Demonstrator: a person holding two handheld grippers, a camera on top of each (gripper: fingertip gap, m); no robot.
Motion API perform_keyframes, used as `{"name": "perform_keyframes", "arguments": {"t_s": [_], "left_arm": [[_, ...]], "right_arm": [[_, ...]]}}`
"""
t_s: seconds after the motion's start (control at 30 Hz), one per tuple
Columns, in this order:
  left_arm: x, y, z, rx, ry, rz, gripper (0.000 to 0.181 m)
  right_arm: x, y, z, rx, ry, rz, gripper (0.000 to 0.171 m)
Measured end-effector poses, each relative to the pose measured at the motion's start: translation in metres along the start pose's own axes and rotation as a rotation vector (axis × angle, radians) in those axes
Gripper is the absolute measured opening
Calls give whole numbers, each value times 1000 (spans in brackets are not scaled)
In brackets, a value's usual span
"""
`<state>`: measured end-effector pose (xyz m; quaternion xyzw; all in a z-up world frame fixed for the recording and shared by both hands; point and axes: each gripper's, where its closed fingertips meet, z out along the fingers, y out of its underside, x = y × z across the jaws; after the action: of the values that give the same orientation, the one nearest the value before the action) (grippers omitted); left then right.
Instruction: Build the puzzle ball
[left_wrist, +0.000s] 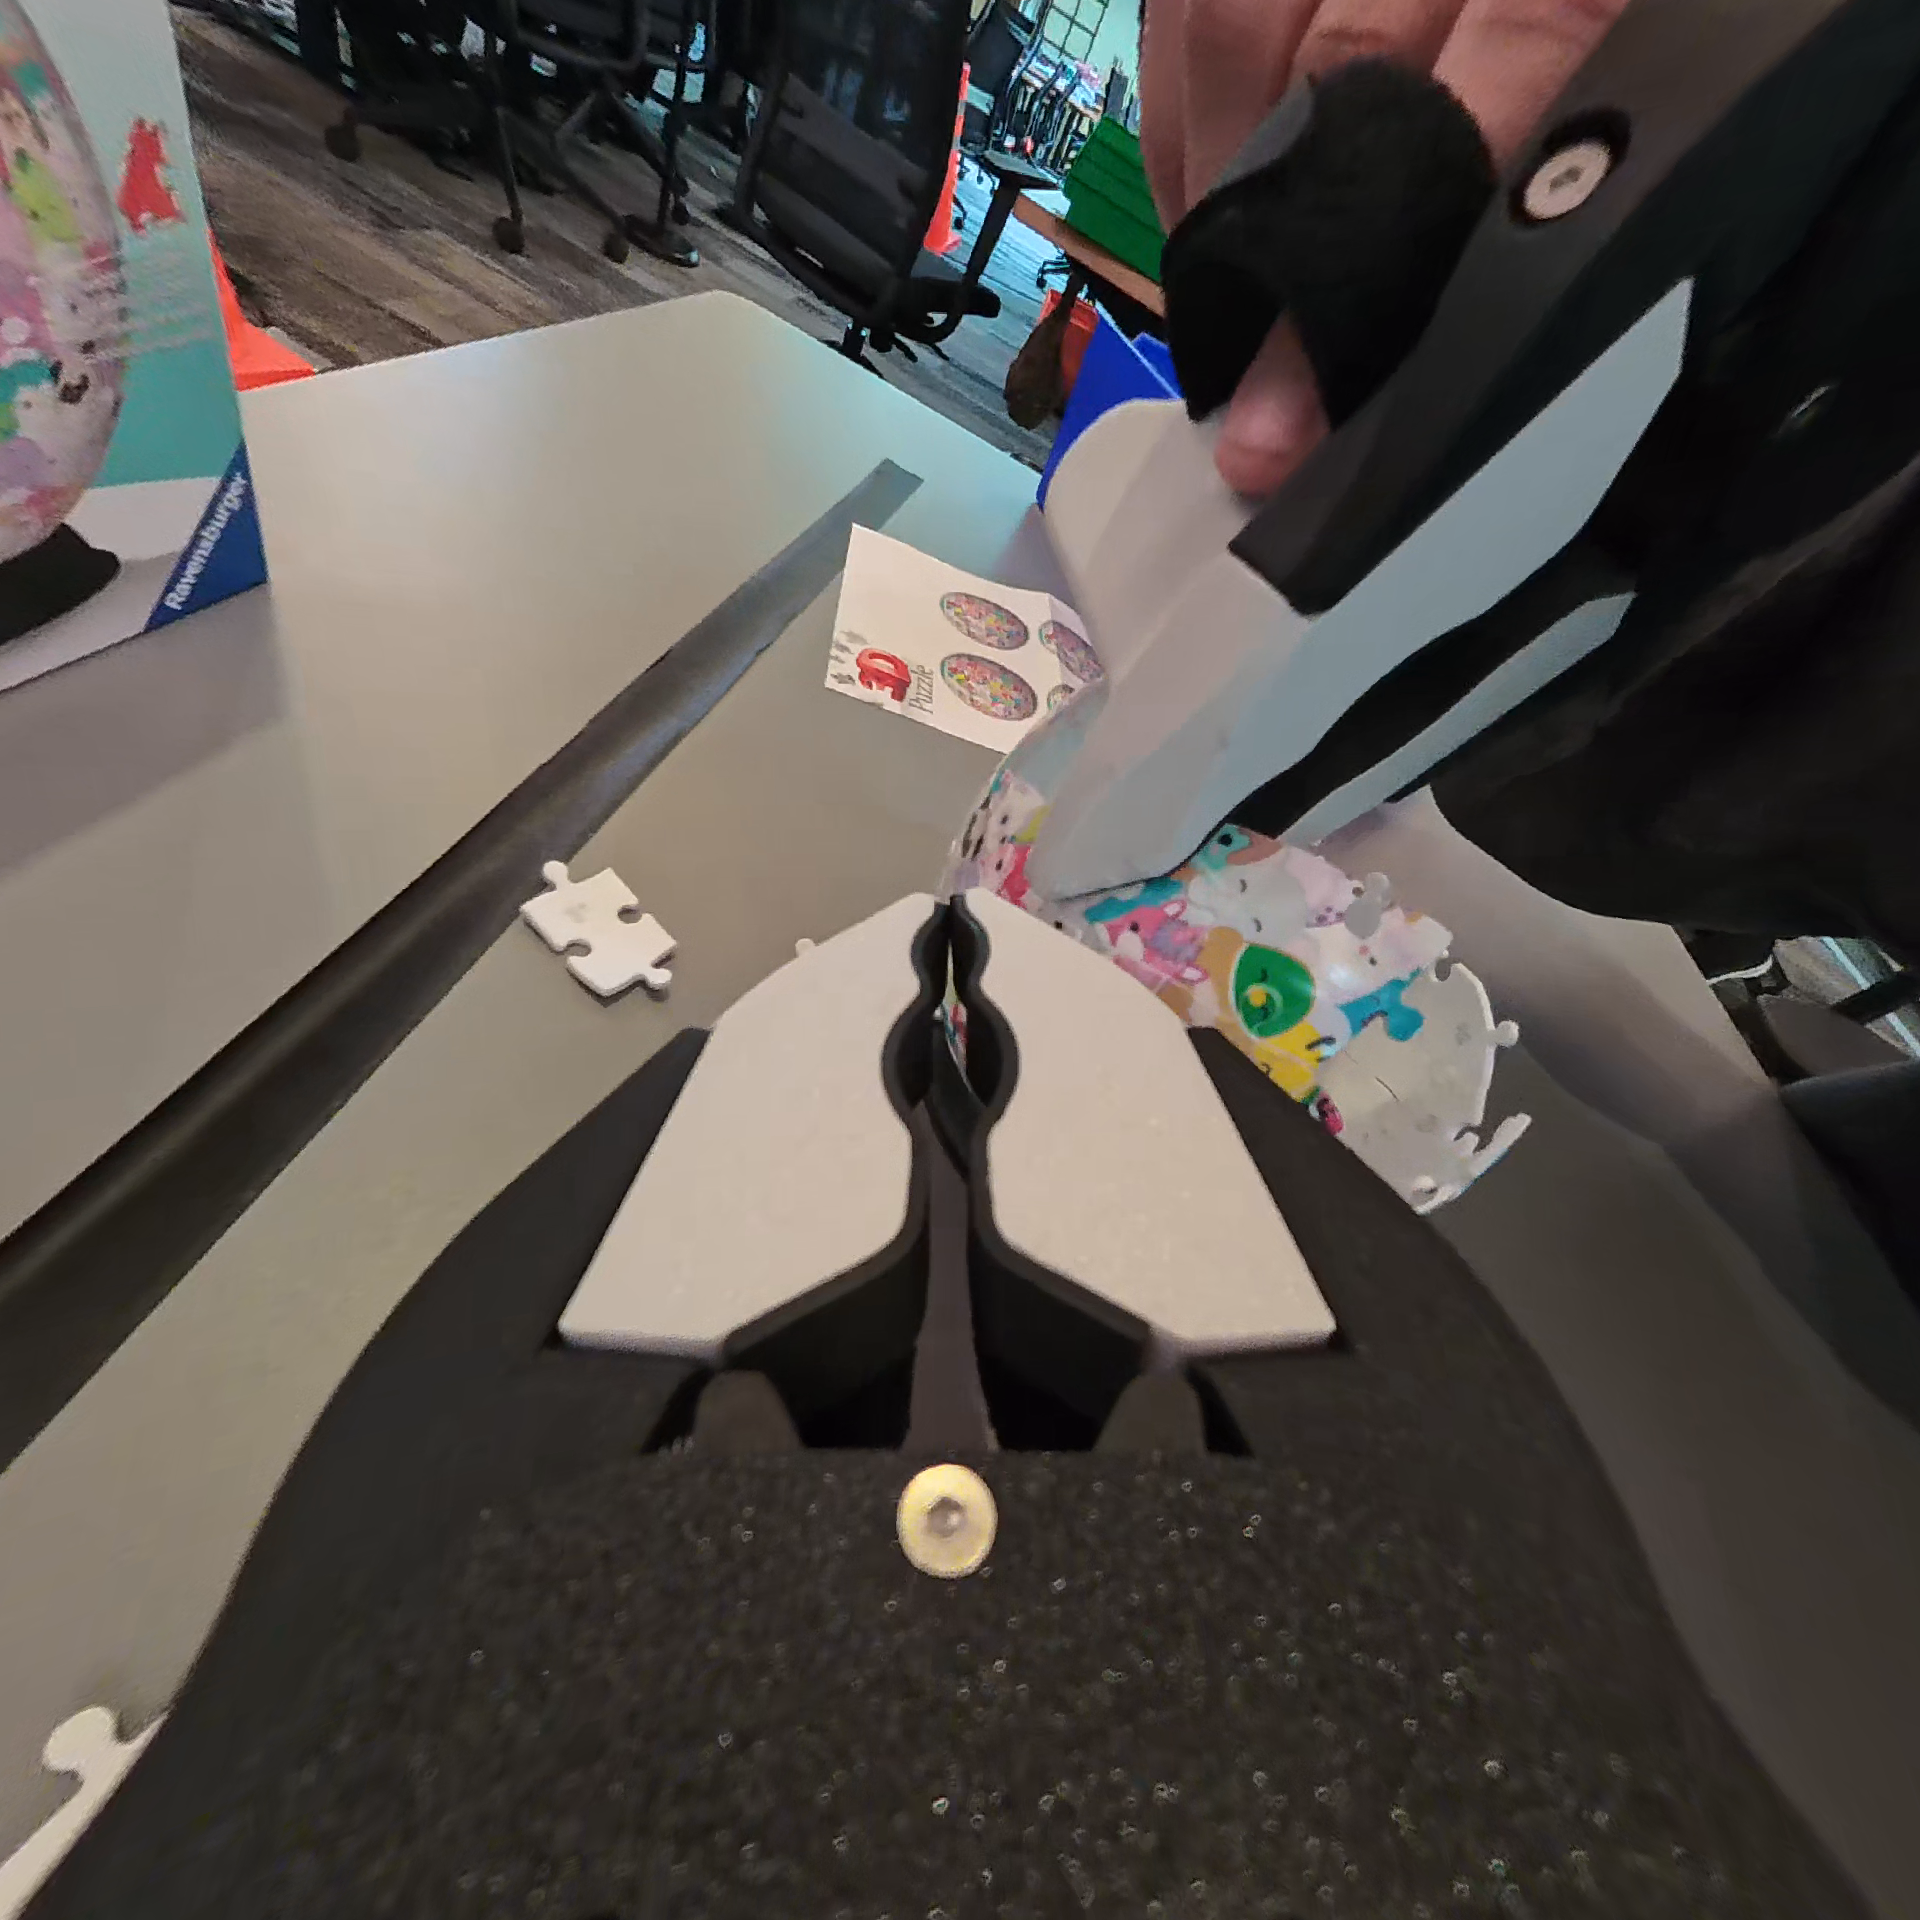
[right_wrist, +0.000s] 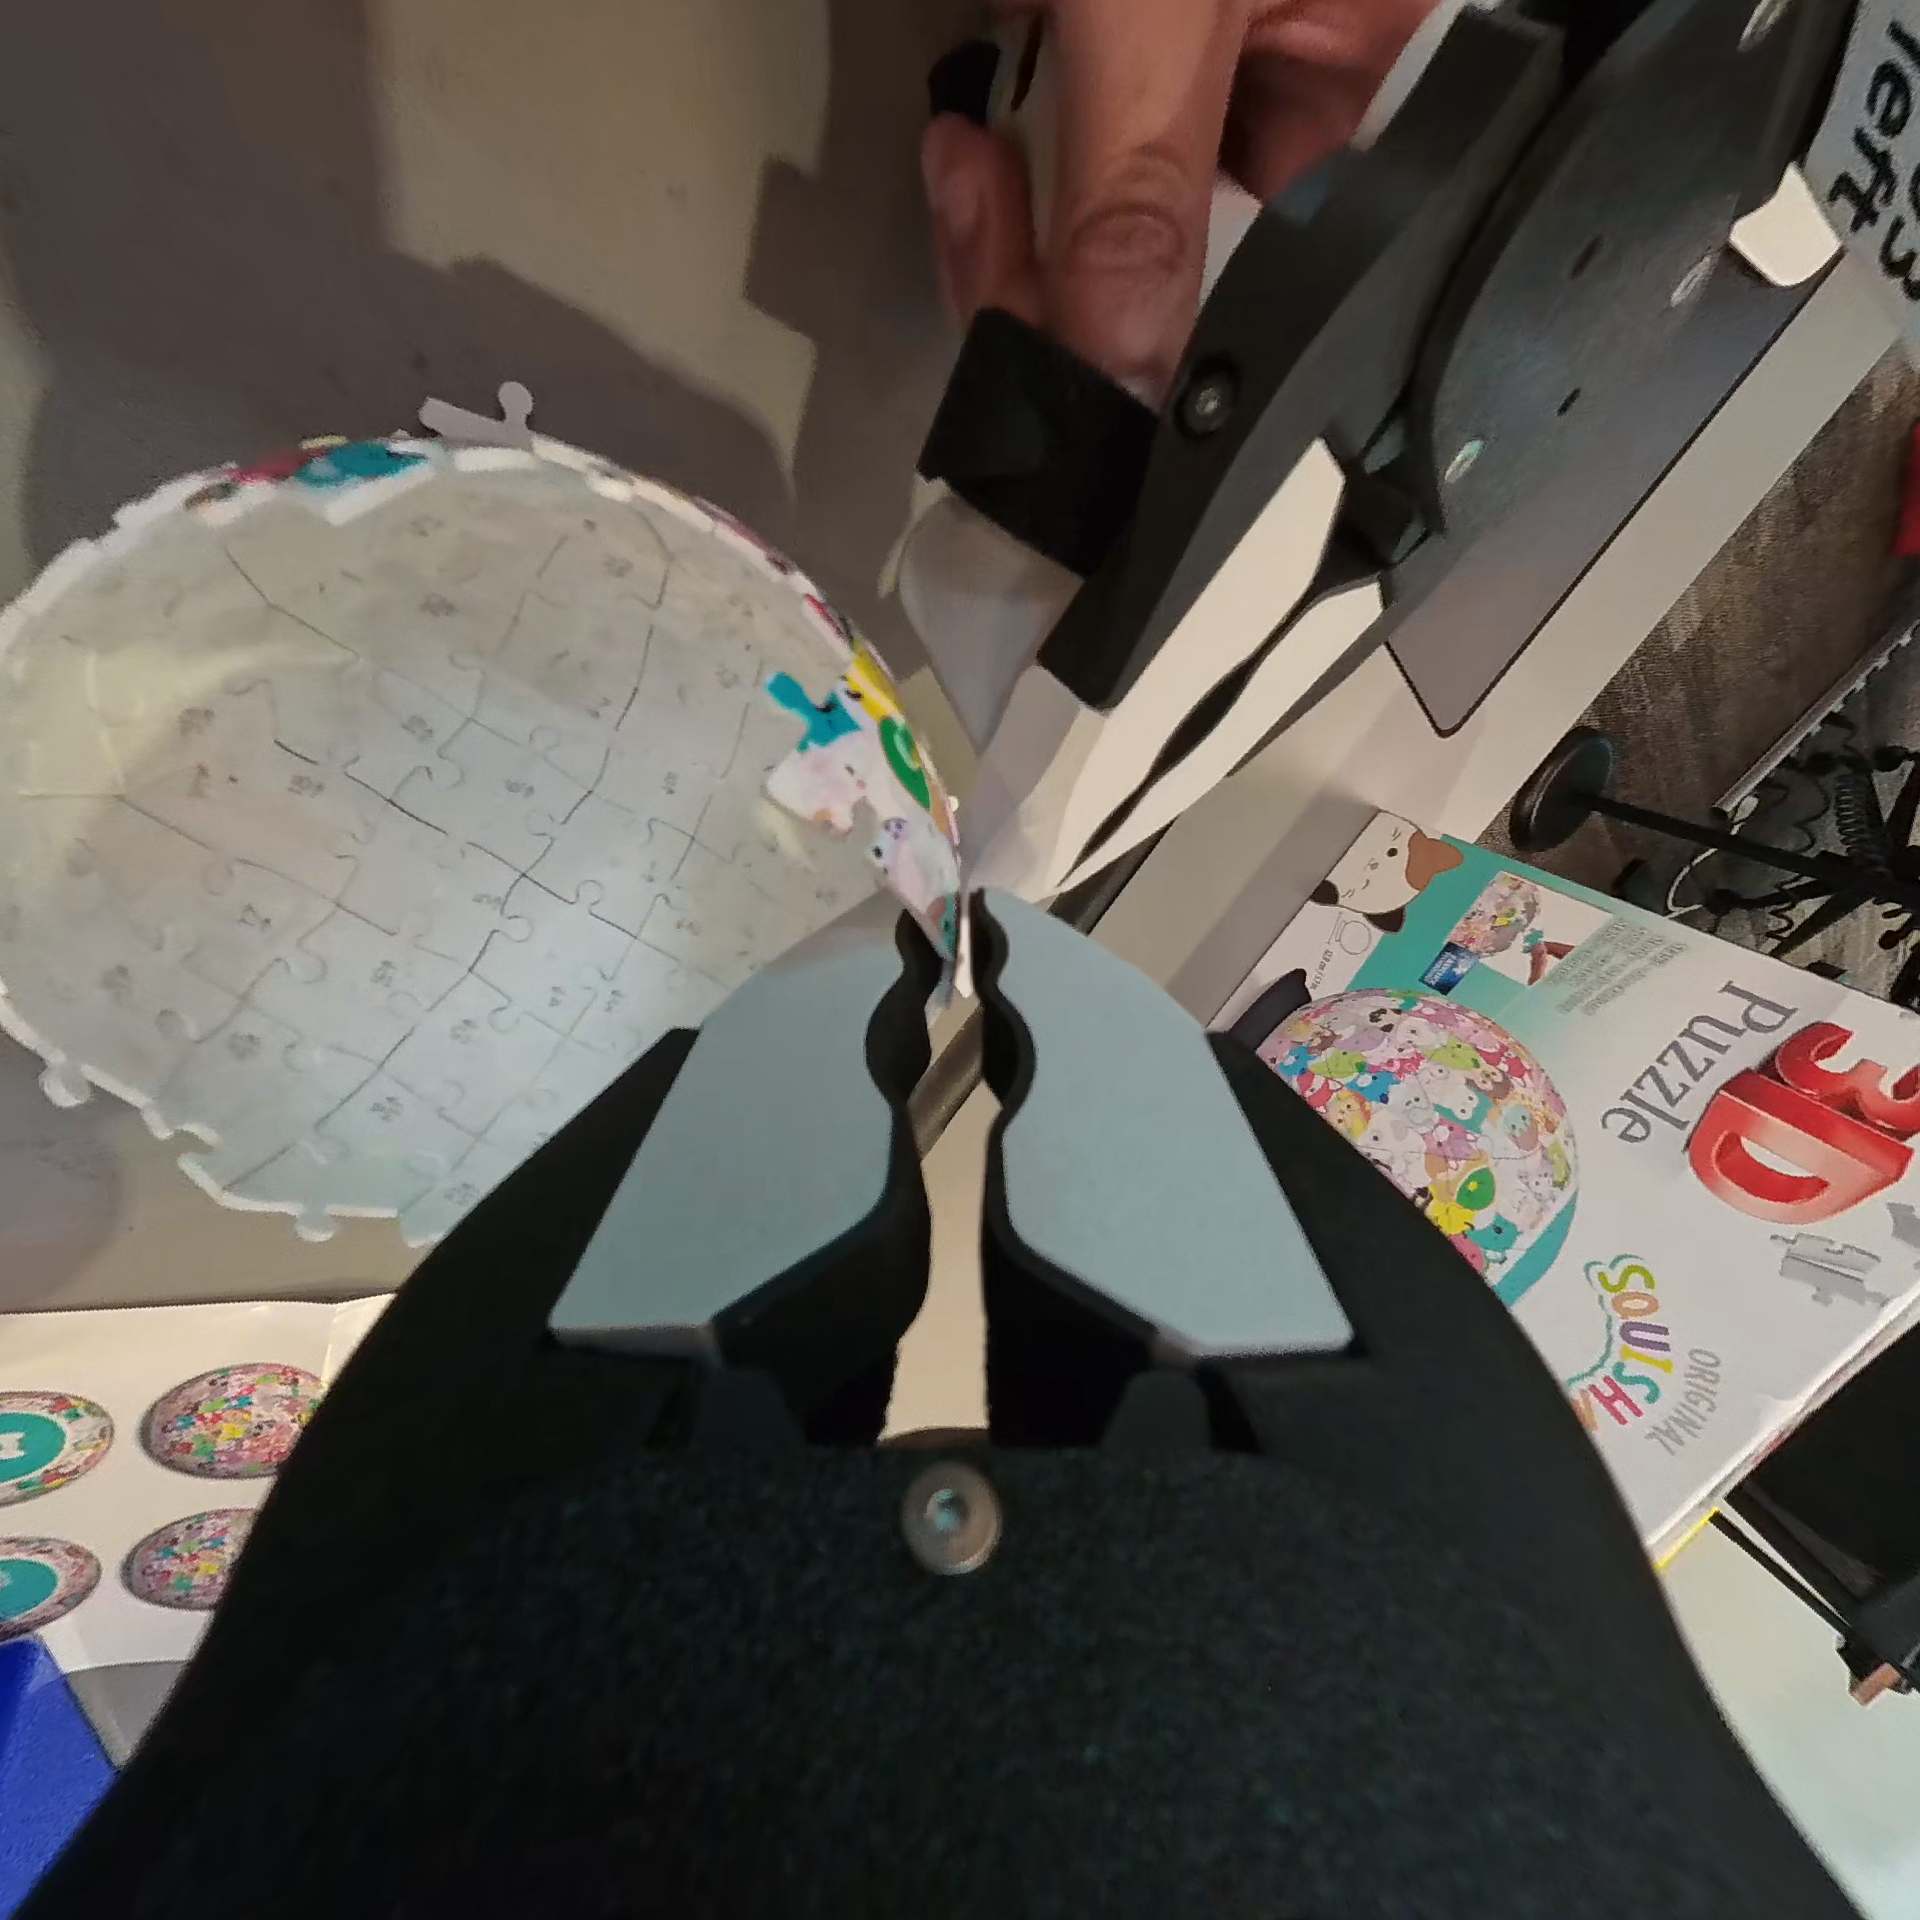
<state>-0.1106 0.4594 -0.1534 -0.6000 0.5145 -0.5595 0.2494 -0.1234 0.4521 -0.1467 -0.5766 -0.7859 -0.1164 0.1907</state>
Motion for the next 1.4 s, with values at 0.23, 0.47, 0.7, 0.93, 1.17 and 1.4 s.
{"name": "perform_keyframes", "arguments": {"t_s": [0.23,0.47,0.7,0.93,1.17,1.4], "left_arm": [[0,0,0,1,-1,3,0],[1,-1,0,7,-3,11,0],[0,0,0,2,-12,16,0],[0,0,1,-1,-16,16,0],[0,0,1,-1,-19,17,0],[0,0,1,-2,-21,21,0]], "right_arm": [[2,-1,-7,9,28,-15,11],[2,-2,-7,8,33,-21,2],[4,1,-7,4,57,-40,2],[5,1,-6,1,77,-61,2],[6,1,-6,-10,74,-67,2],[6,2,-7,-21,75,-78,2]]}}
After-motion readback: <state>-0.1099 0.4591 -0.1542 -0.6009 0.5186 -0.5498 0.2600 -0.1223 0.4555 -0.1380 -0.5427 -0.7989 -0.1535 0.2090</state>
